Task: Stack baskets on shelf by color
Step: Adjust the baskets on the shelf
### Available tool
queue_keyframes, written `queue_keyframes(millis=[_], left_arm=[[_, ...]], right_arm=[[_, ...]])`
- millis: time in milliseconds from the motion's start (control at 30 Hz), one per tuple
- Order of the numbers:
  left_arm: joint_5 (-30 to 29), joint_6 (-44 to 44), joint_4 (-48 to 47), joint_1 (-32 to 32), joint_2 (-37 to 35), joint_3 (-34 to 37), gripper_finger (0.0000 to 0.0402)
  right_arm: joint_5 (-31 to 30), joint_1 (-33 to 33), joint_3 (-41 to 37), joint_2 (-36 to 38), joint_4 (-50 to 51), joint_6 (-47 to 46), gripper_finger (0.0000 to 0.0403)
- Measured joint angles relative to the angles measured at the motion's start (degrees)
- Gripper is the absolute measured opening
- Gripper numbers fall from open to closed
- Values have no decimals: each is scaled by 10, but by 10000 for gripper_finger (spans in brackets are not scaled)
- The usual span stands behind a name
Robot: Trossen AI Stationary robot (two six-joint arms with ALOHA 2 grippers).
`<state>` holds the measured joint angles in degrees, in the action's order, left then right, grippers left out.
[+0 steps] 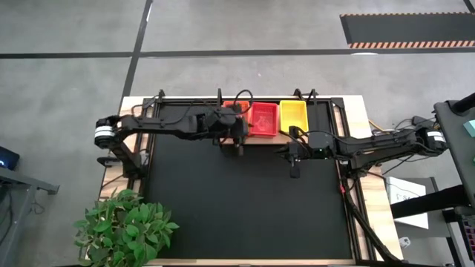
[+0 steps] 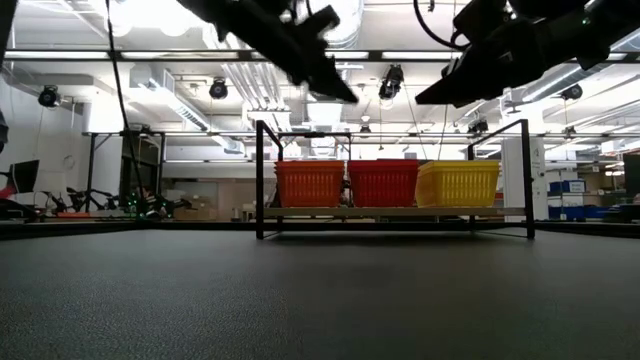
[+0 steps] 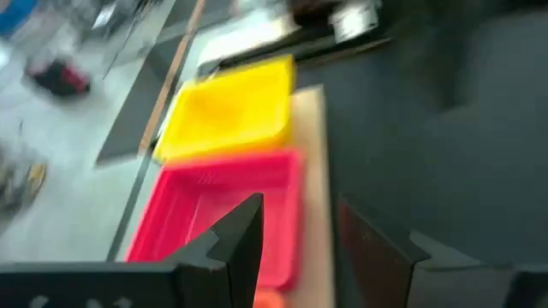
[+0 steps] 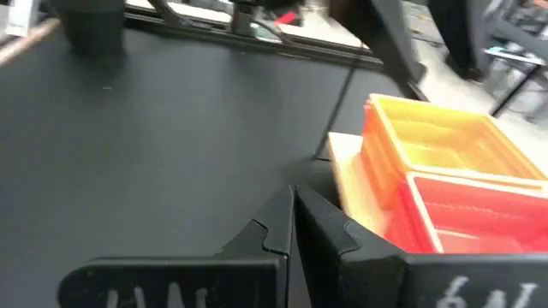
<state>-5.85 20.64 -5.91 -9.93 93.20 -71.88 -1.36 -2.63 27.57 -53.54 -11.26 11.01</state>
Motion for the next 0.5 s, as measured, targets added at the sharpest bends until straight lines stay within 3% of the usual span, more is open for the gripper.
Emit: queue_keyframes(millis=[200,500], left_arm=[[11,41,-1,56,-35,26,137],[-4,38,32,87,-128,124,137]], right_arm=[[-29,-5,18,-62,-29,5,9],[-27,-47,191,-208,61,43,9]])
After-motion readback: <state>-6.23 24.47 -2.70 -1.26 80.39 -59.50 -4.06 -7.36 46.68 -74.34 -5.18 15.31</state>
